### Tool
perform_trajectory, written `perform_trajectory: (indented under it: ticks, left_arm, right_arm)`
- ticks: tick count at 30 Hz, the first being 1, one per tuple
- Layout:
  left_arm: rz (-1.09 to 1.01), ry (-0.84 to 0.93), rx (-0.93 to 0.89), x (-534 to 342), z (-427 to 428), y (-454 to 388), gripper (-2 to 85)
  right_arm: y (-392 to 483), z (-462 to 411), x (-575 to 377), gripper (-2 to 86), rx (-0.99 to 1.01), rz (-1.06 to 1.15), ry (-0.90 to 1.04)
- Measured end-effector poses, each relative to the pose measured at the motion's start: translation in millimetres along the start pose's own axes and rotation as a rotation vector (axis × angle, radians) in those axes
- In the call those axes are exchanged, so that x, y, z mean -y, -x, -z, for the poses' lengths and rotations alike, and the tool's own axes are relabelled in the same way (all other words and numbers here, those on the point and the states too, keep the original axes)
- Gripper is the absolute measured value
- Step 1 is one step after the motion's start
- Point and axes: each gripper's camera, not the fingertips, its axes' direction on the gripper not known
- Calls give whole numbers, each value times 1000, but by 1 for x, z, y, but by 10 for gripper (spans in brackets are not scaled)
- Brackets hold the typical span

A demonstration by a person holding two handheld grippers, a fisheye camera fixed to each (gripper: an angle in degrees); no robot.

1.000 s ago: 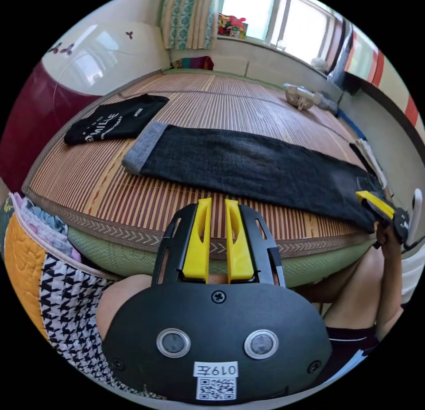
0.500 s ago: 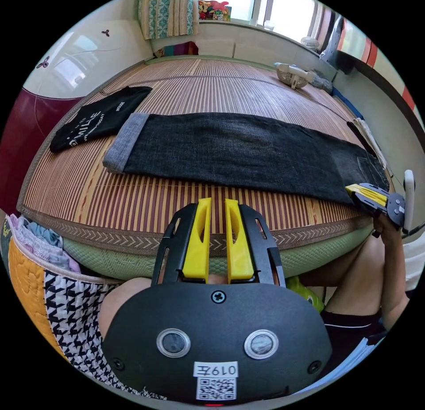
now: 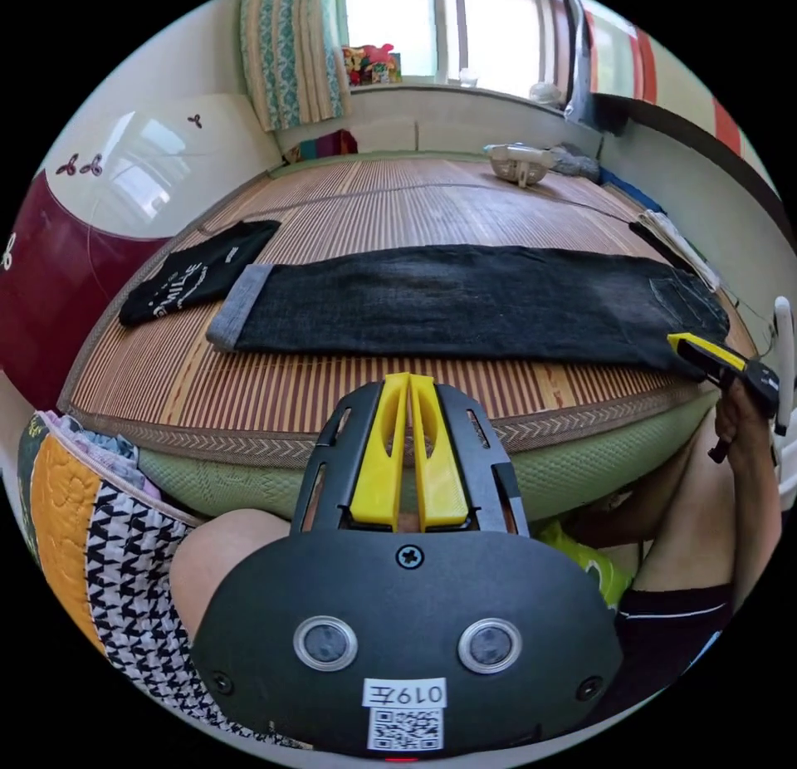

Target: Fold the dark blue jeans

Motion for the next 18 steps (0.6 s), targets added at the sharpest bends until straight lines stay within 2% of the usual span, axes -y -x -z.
perform_trajectory:
  ticks: [6,10,13,18]
  left_arm:
    - [128,-100,-80,-13,14,48,12]
    - [267,-48,-121,-23,6,106,15]
    - [419,-39,-228,-35,-1,153,19]
    - [629,-120,-311,-42,-3,221,37]
  right_arm:
    - [-38,41,-27,-9,-81,-66,-137]
    - [-26,43,-38,-9,-16,44,-168]
    - [-4,42,-41,-8,30,131,-192]
    - [25,36,-38,6,125,216,-233]
